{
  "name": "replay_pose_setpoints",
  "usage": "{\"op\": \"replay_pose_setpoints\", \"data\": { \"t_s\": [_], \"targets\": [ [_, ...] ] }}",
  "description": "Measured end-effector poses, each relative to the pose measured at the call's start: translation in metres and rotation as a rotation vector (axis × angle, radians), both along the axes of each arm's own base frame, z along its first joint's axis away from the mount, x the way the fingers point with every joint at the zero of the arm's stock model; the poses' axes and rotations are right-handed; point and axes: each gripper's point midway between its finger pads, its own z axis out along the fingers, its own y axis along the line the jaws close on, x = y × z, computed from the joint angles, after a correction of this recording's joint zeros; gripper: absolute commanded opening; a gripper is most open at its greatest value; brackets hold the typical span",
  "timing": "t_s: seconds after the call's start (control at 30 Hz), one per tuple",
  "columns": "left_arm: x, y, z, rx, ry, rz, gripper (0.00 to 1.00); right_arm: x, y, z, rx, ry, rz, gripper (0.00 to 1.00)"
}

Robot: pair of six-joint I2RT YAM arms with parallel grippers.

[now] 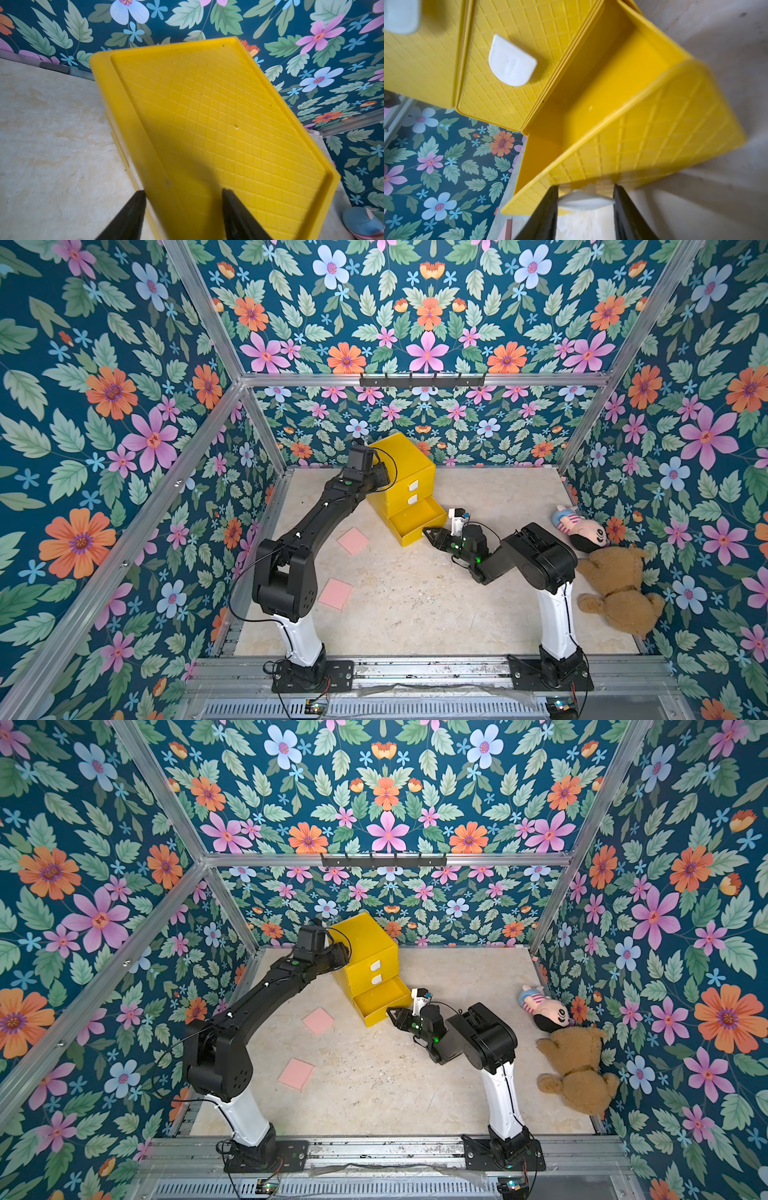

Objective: Please put the sticky notes in the drawer by color
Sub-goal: Open the drawer in the storage box.

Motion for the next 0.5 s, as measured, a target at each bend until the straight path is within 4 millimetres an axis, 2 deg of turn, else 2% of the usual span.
{"op": "replay_pose_setpoints", "data": {
  "t_s": [0.13, 0.23, 0.4, 0.5],
  "targets": [
    [0.000, 0.000, 0.000, -0.001, -0.002, 0.000, 0.63, -0.015, -0.010, -0.002, -0.005, 0.009, -0.005, 0.41],
    [0.000, 0.000, 0.001, -0.002, -0.003, -0.002, 0.64, -0.020, -0.014, -0.004, -0.008, 0.010, -0.013, 0.47],
    [-0.006, 0.002, 0.004, 0.000, 0.005, -0.004, 0.70, -0.017, -0.017, 0.005, -0.010, -0.014, -0.033, 0.77],
    [-0.023, 0.009, 0.008, 0.018, 0.027, -0.004, 0.77, -0.017, -0.022, 0.022, -0.011, -0.053, -0.050, 0.84]
  ]
}}
